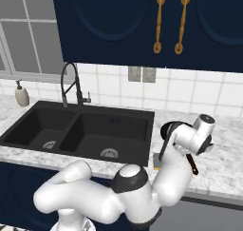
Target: Pick the pan and sponge and place them into the sink. Then turn on the water.
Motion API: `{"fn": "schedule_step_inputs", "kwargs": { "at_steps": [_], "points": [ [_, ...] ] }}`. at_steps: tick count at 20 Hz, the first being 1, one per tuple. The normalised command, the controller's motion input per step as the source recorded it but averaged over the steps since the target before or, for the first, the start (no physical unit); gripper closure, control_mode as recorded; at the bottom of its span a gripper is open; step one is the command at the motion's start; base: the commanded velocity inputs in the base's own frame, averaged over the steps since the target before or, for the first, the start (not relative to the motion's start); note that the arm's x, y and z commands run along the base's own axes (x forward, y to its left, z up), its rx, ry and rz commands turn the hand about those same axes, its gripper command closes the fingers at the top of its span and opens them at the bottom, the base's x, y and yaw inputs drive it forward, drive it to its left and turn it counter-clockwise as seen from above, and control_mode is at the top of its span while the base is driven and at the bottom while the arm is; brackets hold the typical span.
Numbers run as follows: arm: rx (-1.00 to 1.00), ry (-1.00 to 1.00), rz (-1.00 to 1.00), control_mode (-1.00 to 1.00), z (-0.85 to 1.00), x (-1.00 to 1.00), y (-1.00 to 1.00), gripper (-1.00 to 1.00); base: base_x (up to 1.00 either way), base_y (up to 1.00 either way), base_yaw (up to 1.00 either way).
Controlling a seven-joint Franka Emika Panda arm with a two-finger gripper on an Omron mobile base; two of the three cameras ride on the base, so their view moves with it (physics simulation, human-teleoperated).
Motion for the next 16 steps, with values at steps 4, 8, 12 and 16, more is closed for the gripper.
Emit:
{"fn": "schedule_step_inputs", "kwargs": {
  "at_steps": [4, 8, 12, 16],
  "points": [
    [0.00, -0.02, 0.00, -1.00, -0.18, -0.13, 0.00, 1.00, 0.00, 0.00, 0.00],
    [0.00, -0.09, 0.00, -1.00, 0.24, -0.58, 0.00, 1.00, 0.00, 0.00, 0.00],
    [0.00, -0.06, 0.00, -1.00, 0.46, -0.62, 0.07, 1.00, 0.00, 0.00, 0.00],
    [-0.03, -0.17, 0.00, -1.00, 0.69, -0.61, 0.42, 1.00, 0.00, 0.00, 0.00]
  ]
}}
